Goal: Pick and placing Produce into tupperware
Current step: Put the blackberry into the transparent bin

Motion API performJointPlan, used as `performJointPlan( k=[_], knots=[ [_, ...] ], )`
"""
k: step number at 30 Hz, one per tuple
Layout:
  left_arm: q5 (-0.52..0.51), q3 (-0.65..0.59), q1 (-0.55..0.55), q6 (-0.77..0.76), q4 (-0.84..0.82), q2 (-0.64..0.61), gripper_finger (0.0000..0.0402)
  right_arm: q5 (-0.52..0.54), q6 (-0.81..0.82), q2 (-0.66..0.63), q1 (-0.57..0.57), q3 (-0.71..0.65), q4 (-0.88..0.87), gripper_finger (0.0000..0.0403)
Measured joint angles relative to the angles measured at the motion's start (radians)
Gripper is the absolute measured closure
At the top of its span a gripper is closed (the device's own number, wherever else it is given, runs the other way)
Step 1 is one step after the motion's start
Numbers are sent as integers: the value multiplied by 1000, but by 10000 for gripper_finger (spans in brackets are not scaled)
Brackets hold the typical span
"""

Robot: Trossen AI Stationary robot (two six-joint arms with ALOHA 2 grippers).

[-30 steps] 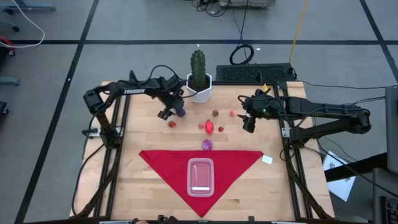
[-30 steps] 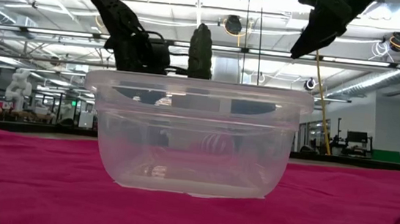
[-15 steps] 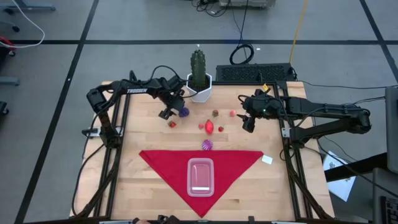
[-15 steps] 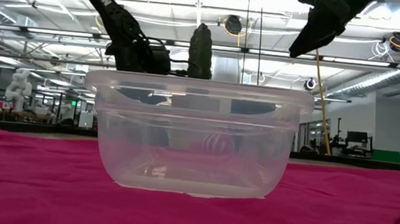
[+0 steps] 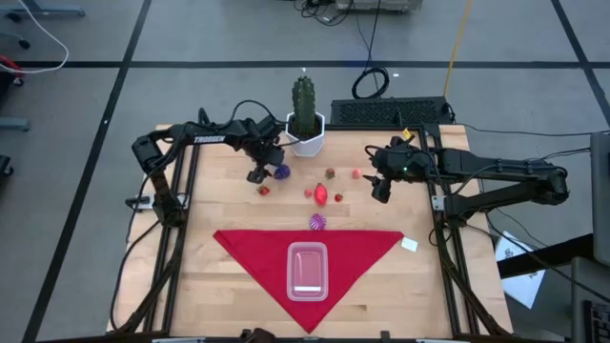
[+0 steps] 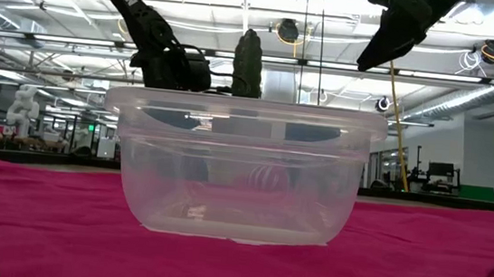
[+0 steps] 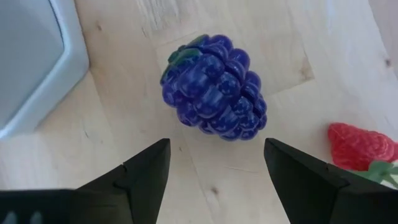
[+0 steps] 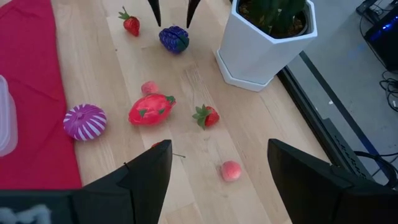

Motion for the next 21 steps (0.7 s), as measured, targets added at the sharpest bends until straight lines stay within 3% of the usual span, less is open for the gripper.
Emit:
performJointPlan(
  k=[18,21],
  knots=[
    [-41,0,-24,-483,30,-91,135,0,0,0,0,0,-8,149],
    [-86,0,-44,-542,26,-88,135,0,0,0,0,0,-9,149]
  ],
)
